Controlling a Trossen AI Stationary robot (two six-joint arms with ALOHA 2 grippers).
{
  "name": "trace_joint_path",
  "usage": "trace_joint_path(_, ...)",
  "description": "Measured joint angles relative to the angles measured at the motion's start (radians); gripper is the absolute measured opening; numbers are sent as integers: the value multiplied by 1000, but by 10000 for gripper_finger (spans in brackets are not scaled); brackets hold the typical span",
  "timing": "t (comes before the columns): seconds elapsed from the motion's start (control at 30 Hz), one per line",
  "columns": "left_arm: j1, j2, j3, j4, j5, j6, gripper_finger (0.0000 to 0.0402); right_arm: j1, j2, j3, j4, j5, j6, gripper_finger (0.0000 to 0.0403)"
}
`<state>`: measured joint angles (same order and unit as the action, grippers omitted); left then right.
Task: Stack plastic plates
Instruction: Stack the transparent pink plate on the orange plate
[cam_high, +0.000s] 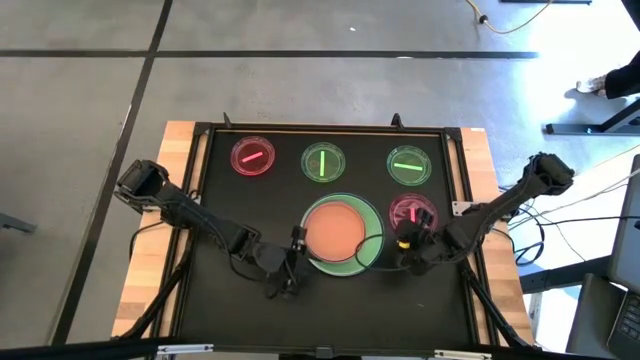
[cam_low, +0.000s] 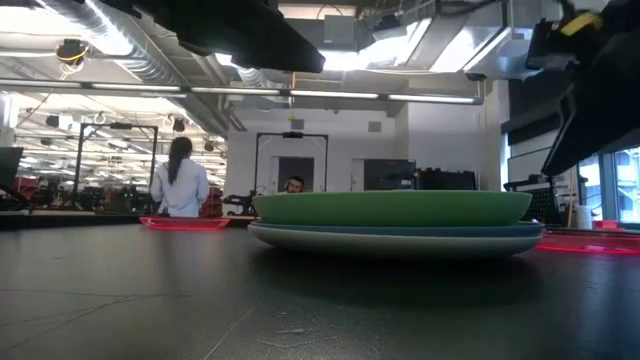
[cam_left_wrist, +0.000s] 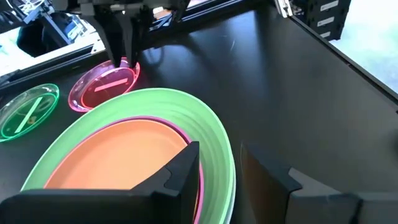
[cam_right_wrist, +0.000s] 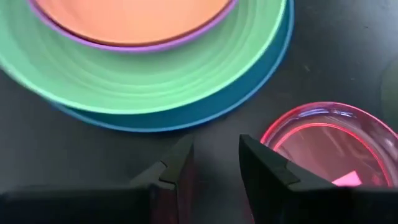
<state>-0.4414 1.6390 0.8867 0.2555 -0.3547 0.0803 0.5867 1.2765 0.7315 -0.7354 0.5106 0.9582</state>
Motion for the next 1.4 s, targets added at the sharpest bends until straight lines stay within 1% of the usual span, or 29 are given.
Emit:
trace_joint_path(0.1, 0, 0, 0, 4, 0, -5, 112, -28, 37, 0, -2, -15, 8, 138)
trace_joint_path(0.2, -1, 0, 0, 30, 0, -27, 112, -66, 67, 0, -16, -18, 8, 175)
trace_joint_path(0.33, -4, 0, -1, 21, 0, -28, 112, -115, 105, 0, -78, -41, 11, 220)
trace_joint_path(0.4, -5, 0, -1, 21, 0, -28, 112, -137, 127, 0, -99, -58, 14, 231)
trace_joint_path(0.5, -5, 0, -1, 17, 1, -29, 112, -162, 159, 0, -102, -59, 14, 230)
trace_joint_path(0.6, -5, 0, -1, 17, 0, -29, 112, -177, 194, 0, -89, -59, 14, 216)
trace_joint_path(0.87, -5, 1, -1, 16, 0, -28, 112, -175, 292, 0, -73, -58, 6, 162)
trace_joint_path(1.03, -5, 1, -1, 15, 0, -27, 112, -174, 317, 3, -71, -51, 5, 129)
trace_joint_path(1.2, -10, -3, -1, 7, 2, -36, 112, -174, 318, 3, -73, -56, 2, 79)
trace_joint_path(1.37, -41, -107, -2, -80, -15, -52, 112, -175, 320, 0, -83, -59, -32, 16)
trace_joint_path(1.4, -50, -130, -2, -104, -26, -54, 112, -175, 320, 0, -87, -59, -44, 9)
